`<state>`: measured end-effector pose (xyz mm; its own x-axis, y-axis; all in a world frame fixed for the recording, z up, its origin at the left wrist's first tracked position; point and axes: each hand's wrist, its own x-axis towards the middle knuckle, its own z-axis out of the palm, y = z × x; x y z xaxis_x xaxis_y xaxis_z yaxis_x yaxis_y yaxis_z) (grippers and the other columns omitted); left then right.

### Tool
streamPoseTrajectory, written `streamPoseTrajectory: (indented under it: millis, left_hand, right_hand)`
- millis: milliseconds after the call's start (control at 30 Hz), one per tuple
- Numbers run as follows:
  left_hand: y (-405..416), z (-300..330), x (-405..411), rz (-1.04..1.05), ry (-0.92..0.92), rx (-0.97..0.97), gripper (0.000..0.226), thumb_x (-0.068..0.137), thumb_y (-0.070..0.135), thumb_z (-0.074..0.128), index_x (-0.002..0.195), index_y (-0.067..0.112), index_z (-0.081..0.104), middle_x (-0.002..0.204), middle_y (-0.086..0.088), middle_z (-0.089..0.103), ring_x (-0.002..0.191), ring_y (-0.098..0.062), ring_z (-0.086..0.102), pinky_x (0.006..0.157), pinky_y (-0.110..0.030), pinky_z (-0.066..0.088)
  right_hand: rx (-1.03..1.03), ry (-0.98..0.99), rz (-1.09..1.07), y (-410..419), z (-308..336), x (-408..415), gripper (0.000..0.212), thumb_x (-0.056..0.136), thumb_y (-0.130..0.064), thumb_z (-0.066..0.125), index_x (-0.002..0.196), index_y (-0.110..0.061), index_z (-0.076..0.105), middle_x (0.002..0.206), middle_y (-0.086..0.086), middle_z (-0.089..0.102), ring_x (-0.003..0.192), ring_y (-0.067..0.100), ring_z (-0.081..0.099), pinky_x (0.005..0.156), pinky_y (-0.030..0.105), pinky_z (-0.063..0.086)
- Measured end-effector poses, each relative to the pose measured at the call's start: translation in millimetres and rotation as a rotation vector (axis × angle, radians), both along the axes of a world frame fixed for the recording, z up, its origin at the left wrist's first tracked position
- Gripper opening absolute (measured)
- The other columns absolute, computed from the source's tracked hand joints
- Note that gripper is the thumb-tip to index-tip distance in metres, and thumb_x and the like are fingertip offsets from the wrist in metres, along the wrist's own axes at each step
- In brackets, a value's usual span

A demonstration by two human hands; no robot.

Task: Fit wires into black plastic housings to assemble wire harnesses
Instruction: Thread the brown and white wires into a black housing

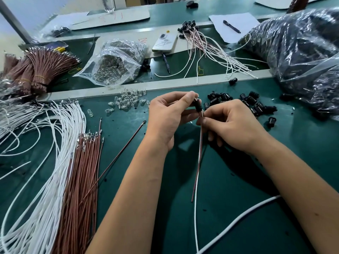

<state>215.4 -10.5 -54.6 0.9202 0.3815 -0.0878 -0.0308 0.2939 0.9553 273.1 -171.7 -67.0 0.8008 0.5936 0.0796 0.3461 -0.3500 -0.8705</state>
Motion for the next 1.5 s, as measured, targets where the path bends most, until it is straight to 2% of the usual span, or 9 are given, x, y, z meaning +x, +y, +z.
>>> streamPoseTrajectory:
  millis: [200, 433, 567, 700, 867, 1033, 1200, 1333, 1500]
  left_hand:
    - [6, 1, -2, -0.041, -0.003, -0.007, 0.001, 0.087, 0.001, 0.073, 0.088, 0.001, 0.072, 0.082, -0.014, 0.074, 0.069, -0.025, 0.072, 0.069, -0.029, 0.062]
    - [12, 2, -4, -0.066, -0.077, 0.118, 0.012, 0.079, 0.0, 0.078, 0.074, 0.008, 0.074, 0.077, -0.015, 0.073, 0.066, -0.025, 0.072, 0.066, -0.031, 0.061]
    - [14, 2, -5, -0.074, -0.132, 0.214, 0.012, 0.08, 0.001, 0.08, 0.074, 0.01, 0.076, 0.077, -0.011, 0.074, 0.066, -0.023, 0.071, 0.066, -0.031, 0.061]
    - [17, 2, -6, -0.086, -0.141, 0.231, 0.008, 0.081, 0.0, 0.079, 0.079, 0.007, 0.075, 0.079, -0.01, 0.074, 0.066, -0.022, 0.071, 0.066, -0.03, 0.06]
    - [19, 5, -8, -0.134, -0.132, 0.194, 0.008, 0.08, -0.002, 0.078, 0.08, 0.005, 0.074, 0.085, -0.017, 0.075, 0.071, -0.025, 0.071, 0.068, -0.031, 0.06]
    - [19, 5, -8, -0.143, -0.114, 0.152, 0.007, 0.08, -0.002, 0.076, 0.08, 0.005, 0.073, 0.089, -0.021, 0.074, 0.075, -0.027, 0.07, 0.068, -0.03, 0.06]
    - [19, 4, -6, -0.093, -0.059, 0.05, 0.005, 0.081, 0.003, 0.076, 0.08, 0.006, 0.072, 0.087, -0.016, 0.075, 0.071, -0.022, 0.072, 0.066, -0.026, 0.059]
    - [19, 3, -5, -0.101, -0.028, -0.042, 0.005, 0.082, 0.004, 0.073, 0.079, 0.007, 0.07, 0.088, -0.014, 0.076, 0.071, -0.022, 0.073, 0.067, -0.025, 0.06]
    - [17, 2, -4, -0.148, -0.02, -0.105, 0.01, 0.087, 0.002, 0.069, 0.079, 0.008, 0.068, 0.09, -0.013, 0.076, 0.071, -0.017, 0.072, 0.067, -0.023, 0.059]
  right_hand:
    - [-0.008, 0.013, 0.029, -1, 3, -1, 0.022, 0.099, -0.01, 0.065, 0.08, -0.011, 0.076, 0.055, 0.008, 0.067, 0.035, 0.017, 0.053, 0.038, 0.02, 0.039]
    - [-0.024, 0.071, 0.106, -3, 8, -1, 0.027, 0.104, -0.006, 0.058, 0.086, -0.015, 0.076, 0.057, 0.009, 0.065, 0.036, 0.017, 0.05, 0.038, 0.022, 0.039]
    - [-0.054, 0.087, 0.163, -4, 12, -2, 0.028, 0.106, -0.007, 0.054, 0.088, -0.014, 0.074, 0.059, 0.01, 0.065, 0.037, 0.018, 0.049, 0.037, 0.023, 0.038]
    - [-0.035, 0.101, 0.178, -3, 12, -4, 0.027, 0.107, -0.008, 0.054, 0.089, -0.012, 0.074, 0.058, 0.011, 0.065, 0.035, 0.017, 0.048, 0.036, 0.023, 0.038]
    - [-0.027, 0.083, 0.167, -3, 11, -3, 0.025, 0.105, -0.008, 0.057, 0.088, -0.013, 0.075, 0.061, 0.014, 0.066, 0.036, 0.021, 0.049, 0.036, 0.025, 0.039]
    - [-0.035, 0.06, 0.166, -3, 8, -2, 0.026, 0.106, -0.009, 0.054, 0.091, -0.015, 0.074, 0.059, 0.009, 0.064, 0.035, 0.015, 0.048, 0.035, 0.023, 0.039]
    - [0.005, -0.053, 0.071, -2, 4, -1, 0.016, 0.1, -0.014, 0.067, 0.087, -0.012, 0.076, 0.055, -0.005, 0.065, 0.037, 0.004, 0.052, 0.041, 0.01, 0.036]
    - [0.137, -0.056, -0.027, -1, 4, 0, 0.013, 0.093, -0.018, 0.078, 0.081, -0.014, 0.076, 0.056, -0.005, 0.067, 0.038, 0.005, 0.054, 0.04, 0.013, 0.038]
    - [0.179, -0.019, -0.04, -2, 2, 0, 0.015, 0.09, -0.022, 0.081, 0.078, -0.016, 0.076, 0.053, -0.002, 0.065, 0.04, 0.007, 0.052, 0.04, 0.016, 0.037]
